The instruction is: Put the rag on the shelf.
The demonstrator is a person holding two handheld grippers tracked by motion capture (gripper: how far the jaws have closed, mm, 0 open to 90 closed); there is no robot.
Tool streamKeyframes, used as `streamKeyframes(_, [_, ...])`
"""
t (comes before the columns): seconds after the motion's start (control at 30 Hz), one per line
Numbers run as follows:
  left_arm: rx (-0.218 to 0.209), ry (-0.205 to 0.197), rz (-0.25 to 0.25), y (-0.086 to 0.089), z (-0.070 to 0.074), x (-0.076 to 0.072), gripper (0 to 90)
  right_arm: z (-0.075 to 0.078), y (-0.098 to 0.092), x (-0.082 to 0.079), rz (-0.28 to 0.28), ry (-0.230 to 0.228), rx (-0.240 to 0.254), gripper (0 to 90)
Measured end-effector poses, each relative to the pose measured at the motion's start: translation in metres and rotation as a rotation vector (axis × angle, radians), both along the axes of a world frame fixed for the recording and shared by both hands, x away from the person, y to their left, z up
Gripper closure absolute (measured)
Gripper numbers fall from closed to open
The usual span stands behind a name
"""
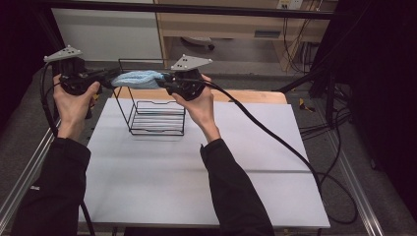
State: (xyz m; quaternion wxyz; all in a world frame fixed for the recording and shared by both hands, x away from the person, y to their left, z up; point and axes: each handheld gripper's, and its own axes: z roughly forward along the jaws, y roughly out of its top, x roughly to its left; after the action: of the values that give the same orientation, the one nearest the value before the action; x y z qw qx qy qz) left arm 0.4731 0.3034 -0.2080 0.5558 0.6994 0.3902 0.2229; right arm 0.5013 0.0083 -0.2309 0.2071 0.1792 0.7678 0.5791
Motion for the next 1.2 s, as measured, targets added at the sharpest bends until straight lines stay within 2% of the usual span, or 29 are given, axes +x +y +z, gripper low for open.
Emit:
streamKeyframes(0.2, [0.048, 0.033, -0.027, -0.002, -0.01, -0.004, 90.0, -0.005, -0.003, 0.0, 0.012, 0.013, -0.003, 72.9])
streamKeyframes(0.4, [0.066, 0.032, -0.027, -0.006, -0.018, -0.004, 90.0, -0.005, -0.003, -0.004, 0.015, 0.008, -0.013, 66.0])
streamKeyframes(0.53, [0.088, 0.026, -0.021, -0.008, -0.021, -0.003, 90.0, -0.002, -0.004, -0.007, 0.018, 0.002, -0.015, 56.1])
streamKeyframes(0.67, [0.101, 0.018, -0.017, -0.01, -0.022, -0.004, 90.0, 0.004, -0.008, -0.011, 0.014, 0.005, 0.026, 46.0])
streamKeyframes(0.8, [0.127, 0.018, -0.014, -0.012, -0.025, -0.003, 90.0, 0.011, -0.011, -0.013, 0.026, 0.02, 0.082, 44.1])
streamKeyframes(0.87, [0.137, 0.016, -0.013, -0.013, -0.028, -0.003, 90.0, 0.013, -0.012, -0.013, 0.026, 0.029, 0.091, 46.2])
streamKeyframes(0.97, [0.144, 0.011, -0.015, -0.013, -0.031, -0.003, 90.0, 0.015, -0.01, -0.012, 0.029, 0.055, 0.098, 65.3])
streamKeyframes(1.03, [0.147, 0.008, -0.016, -0.013, -0.033, -0.003, 90.0, 0.015, -0.007, -0.01, 0.048, 0.101, 0.102, 75.9])
streamKeyframes(1.13, [0.152, 0.002, -0.019, -0.012, -0.036, -0.005, 90.0, 0.011, -0.001, -0.008, 0.057, 0.144, 0.085, 86.0])
streamKeyframes(1.2, [0.155, 0.001, -0.019, -0.011, -0.038, -0.006, 90.0, 0.006, 0.002, -0.007, 0.058, 0.175, 0.052, 89.2])
